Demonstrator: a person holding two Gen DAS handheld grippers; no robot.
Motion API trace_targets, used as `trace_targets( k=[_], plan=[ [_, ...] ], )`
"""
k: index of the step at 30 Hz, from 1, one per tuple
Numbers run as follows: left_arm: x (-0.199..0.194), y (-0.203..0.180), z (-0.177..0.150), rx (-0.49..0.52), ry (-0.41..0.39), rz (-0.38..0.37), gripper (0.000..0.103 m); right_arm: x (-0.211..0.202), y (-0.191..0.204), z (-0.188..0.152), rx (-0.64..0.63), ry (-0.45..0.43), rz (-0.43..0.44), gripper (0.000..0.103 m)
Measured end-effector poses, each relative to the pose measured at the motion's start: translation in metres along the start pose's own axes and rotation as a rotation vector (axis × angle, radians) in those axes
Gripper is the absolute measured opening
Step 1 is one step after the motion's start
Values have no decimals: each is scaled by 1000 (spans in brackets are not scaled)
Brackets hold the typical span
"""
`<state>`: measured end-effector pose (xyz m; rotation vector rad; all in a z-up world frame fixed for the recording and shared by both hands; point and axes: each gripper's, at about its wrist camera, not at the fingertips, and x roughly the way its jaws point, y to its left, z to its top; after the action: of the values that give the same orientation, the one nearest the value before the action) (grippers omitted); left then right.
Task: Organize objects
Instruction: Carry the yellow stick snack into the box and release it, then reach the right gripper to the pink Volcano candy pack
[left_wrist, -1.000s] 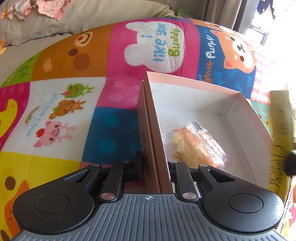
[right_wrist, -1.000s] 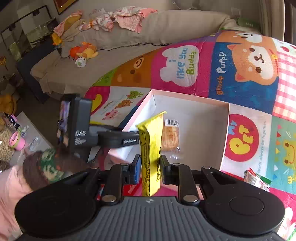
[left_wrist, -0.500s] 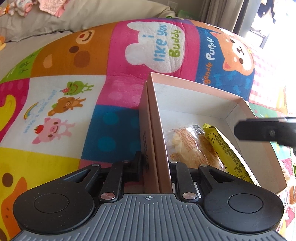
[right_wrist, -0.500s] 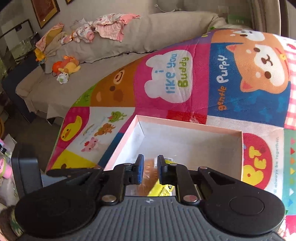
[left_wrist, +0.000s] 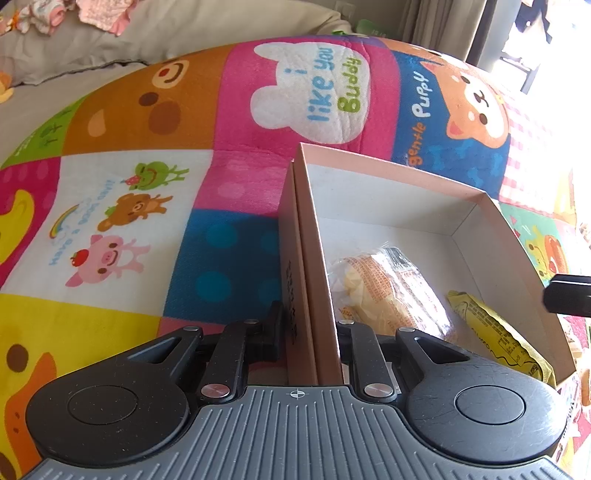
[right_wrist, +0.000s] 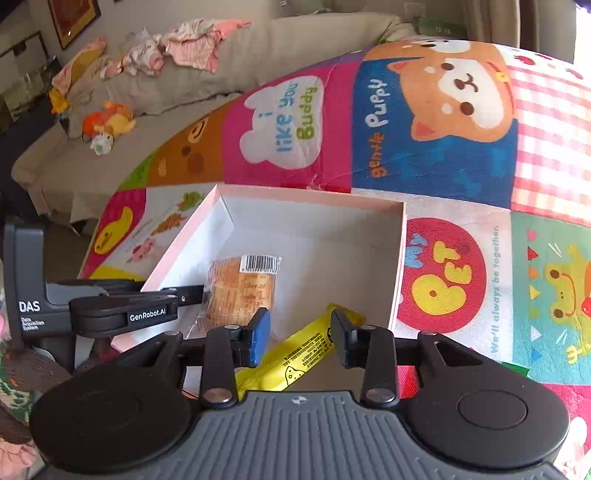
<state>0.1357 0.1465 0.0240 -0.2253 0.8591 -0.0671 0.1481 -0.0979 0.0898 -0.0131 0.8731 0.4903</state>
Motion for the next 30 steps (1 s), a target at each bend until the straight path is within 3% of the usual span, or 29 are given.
trace_targets(
  k=[4,7,12,16,20,24,30],
  plan=[
    [0,-2,1,2,7,15,18,-34,-9,-19,-29,-68,-48,42],
    [1,-2,1,4,8,21,18,-46,-6,-34,-86,-64,-55,45],
    [0,-4,1,3,11,31,17,-44,12,-51,-156,-40,70,45],
    [0,-5,2,8,19,43,17,-22,32,-57,-242,-101,-70,46],
    [0,-6,1,7,21,49,16,-18,20,-53,-200,-149,-139,45],
    [0,-7,1,3,23,52,16,-49,-9,-58,-115,-203,-138,46],
    [-1,-8,0,1,15,56,16,-104,-65,-102,37,-255,-285,60]
  ],
)
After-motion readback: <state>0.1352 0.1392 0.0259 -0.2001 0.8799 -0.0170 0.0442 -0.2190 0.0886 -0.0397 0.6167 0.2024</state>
